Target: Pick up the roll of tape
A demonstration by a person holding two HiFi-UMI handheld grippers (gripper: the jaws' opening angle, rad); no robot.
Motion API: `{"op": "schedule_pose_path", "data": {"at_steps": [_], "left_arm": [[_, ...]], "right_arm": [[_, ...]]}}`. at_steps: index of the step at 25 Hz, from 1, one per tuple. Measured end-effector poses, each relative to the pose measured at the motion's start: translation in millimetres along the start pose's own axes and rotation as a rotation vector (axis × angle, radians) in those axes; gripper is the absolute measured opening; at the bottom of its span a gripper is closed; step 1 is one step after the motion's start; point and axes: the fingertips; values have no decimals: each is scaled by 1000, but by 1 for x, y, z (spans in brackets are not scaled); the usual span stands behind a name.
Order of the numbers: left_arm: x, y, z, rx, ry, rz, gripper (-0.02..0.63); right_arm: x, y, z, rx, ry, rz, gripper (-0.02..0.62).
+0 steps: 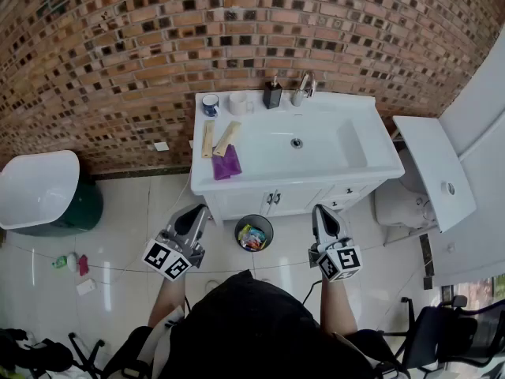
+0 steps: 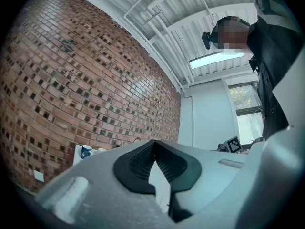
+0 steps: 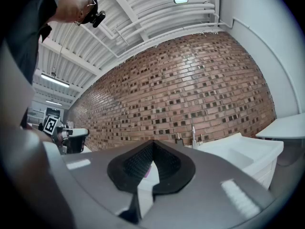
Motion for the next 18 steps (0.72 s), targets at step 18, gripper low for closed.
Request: {"op": "schedule_pose_path", "data": {"at_steps": [18], "left_arm": [[-59, 126, 69, -143, -71, -29, 2]], "right_arm": [[5, 84, -123, -151, 37, 14, 5]]}}
Point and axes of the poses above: the fingertips, and each gripper's own axes: z forward along the fingers, y to its right, x out of its top, and after that the axes turned 14 degrees about x, right-handed
